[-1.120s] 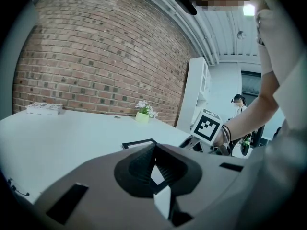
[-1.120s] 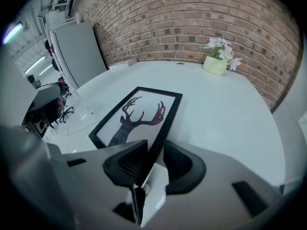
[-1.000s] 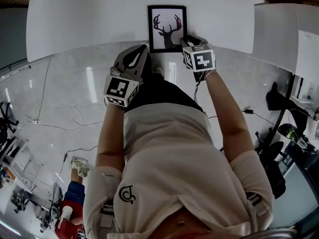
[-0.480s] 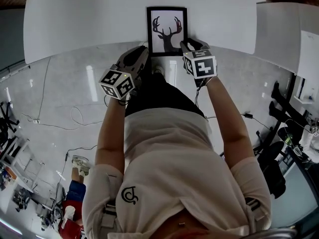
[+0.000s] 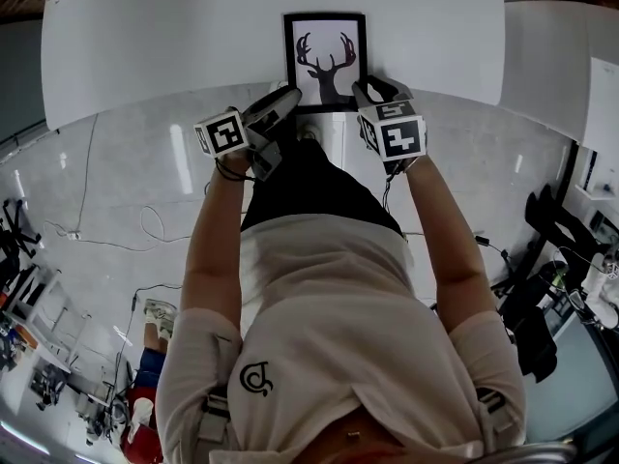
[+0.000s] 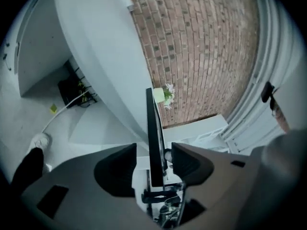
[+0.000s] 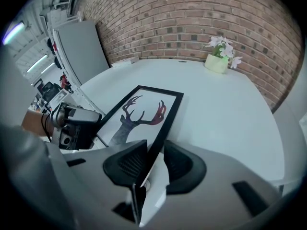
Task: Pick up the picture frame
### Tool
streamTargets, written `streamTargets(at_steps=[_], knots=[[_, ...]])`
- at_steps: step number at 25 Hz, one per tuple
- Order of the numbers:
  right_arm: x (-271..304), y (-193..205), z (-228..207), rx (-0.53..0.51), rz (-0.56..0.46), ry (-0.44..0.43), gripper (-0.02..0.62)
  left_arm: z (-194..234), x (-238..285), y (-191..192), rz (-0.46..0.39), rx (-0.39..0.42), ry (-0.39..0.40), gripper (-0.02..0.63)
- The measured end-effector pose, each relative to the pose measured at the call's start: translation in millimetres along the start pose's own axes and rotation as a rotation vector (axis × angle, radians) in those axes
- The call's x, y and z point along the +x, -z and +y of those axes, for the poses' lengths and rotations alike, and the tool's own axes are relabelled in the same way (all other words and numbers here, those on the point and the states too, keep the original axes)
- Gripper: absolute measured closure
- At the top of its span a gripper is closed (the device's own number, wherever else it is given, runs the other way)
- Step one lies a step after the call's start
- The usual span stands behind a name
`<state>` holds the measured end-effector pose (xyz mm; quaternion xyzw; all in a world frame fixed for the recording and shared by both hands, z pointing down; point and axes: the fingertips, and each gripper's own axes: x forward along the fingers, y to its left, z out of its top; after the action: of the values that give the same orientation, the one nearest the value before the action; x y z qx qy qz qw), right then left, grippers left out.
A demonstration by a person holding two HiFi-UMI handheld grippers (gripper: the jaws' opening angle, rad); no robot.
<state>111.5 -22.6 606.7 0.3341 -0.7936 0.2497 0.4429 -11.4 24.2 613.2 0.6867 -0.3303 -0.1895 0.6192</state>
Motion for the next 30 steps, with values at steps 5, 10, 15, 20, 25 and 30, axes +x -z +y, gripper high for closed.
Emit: streamTargets(at_steps=[5, 10, 15, 20, 25, 30], knots=[[-1.0, -0.7, 0.6, 0.003, -0.004, 0.0, 0.479, -14.2, 17.4, 7.5, 0.034, -0.216, 0.13, 0.356], [-1.0, 0.2, 1.3, -0.001, -0.007, -0.001, 0.479, -24.8, 31.7, 22.6, 0.141, -0.269, 0.217, 0.363], [-0.9, 0.8, 0.9, 0.0, -0.01, 0.002, 0.479, -30.4, 45.0, 29.7, 0.204, -0.303, 0.268, 0.411], [-0.5, 1.4, 2.3, 0.008, -0.012, 0.003, 0.479, -27.7, 52.5, 32.3, 0.223, -0.328, 0.269, 0.475], [0.0, 0.9, 1.5, 0.01, -0.014, 0.01, 0.479, -26.9, 56.6, 34.9, 0.238, -0.315, 0.253, 0.572], [0.8, 1.0, -0.2, 0.029, -0.006, 0.02, 0.474, -27.9, 57.6, 34.8, 0.221, -0.286, 0.232, 0.579]])
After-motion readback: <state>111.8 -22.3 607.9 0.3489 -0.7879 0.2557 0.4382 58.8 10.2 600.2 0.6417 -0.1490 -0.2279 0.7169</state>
